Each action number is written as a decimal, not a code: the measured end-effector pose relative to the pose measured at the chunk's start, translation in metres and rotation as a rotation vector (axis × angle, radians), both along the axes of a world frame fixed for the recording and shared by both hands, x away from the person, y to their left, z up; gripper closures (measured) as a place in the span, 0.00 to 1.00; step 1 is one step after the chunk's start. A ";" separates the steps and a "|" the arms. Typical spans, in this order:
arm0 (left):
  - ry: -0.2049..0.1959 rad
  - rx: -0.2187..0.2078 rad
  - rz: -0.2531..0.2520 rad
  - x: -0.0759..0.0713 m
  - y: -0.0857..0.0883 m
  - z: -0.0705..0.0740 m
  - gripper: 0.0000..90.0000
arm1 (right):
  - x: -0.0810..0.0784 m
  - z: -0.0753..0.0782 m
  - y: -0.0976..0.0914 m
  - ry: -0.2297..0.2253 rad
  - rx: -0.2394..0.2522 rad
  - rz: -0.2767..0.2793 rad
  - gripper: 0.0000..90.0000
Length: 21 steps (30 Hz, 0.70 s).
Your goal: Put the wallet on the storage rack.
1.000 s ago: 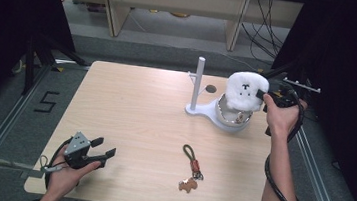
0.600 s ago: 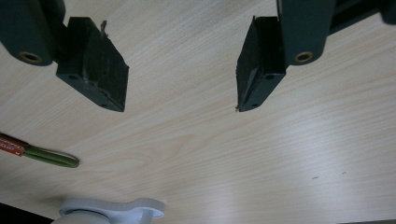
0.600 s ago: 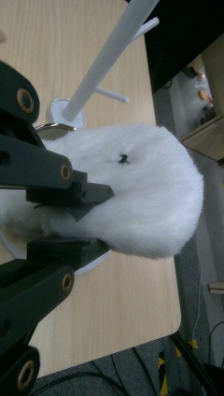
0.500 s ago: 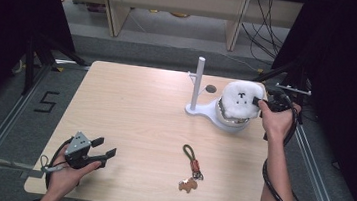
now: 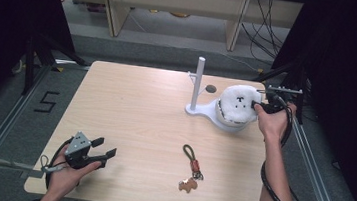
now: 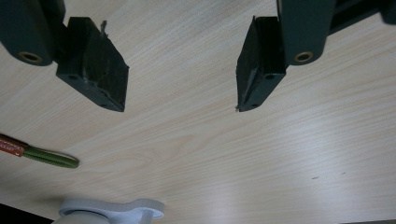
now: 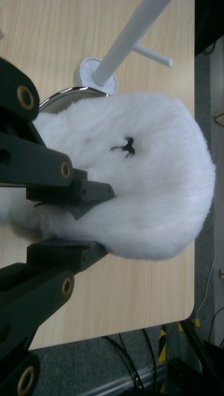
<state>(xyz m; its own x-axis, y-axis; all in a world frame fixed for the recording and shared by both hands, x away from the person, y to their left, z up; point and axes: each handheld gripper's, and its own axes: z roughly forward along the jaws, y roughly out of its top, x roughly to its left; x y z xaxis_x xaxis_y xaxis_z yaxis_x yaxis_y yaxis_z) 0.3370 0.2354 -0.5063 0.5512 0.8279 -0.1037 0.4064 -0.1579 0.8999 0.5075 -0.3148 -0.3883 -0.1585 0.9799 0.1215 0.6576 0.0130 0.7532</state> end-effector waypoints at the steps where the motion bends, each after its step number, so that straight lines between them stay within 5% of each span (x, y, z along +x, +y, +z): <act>1: -0.001 -0.003 -0.001 0.000 0.000 0.000 0.38 | -0.001 0.000 0.003 0.027 -0.011 -0.015 0.84; 2: -0.003 -0.004 -0.001 0.000 0.000 0.000 0.38 | 0.001 -0.003 0.003 0.000 -0.028 -0.002 0.83; 5: -0.003 -0.005 0.000 0.000 0.000 0.000 0.38 | 0.001 -0.005 0.002 0.019 -0.066 0.009 0.83; 6: -0.002 -0.004 0.000 0.000 0.000 0.000 0.38 | 0.001 -0.005 0.004 0.038 -0.036 -0.006 0.83; 14: -0.006 -0.008 -0.009 0.000 -0.001 -0.001 0.38 | 0.002 -0.011 0.002 0.021 -0.090 0.017 0.80; 17: -0.005 -0.007 -0.008 0.000 0.000 -0.001 0.38 | 0.000 -0.011 0.007 0.027 -0.039 -0.035 0.76; 18: -0.002 -0.003 -0.003 0.000 0.000 0.000 0.38 | 0.001 -0.012 0.001 0.003 -0.079 0.005 0.75; 21: -0.001 0.005 -0.004 0.000 -0.001 0.000 0.38 | -0.002 -0.011 0.001 0.001 -0.065 -0.006 0.69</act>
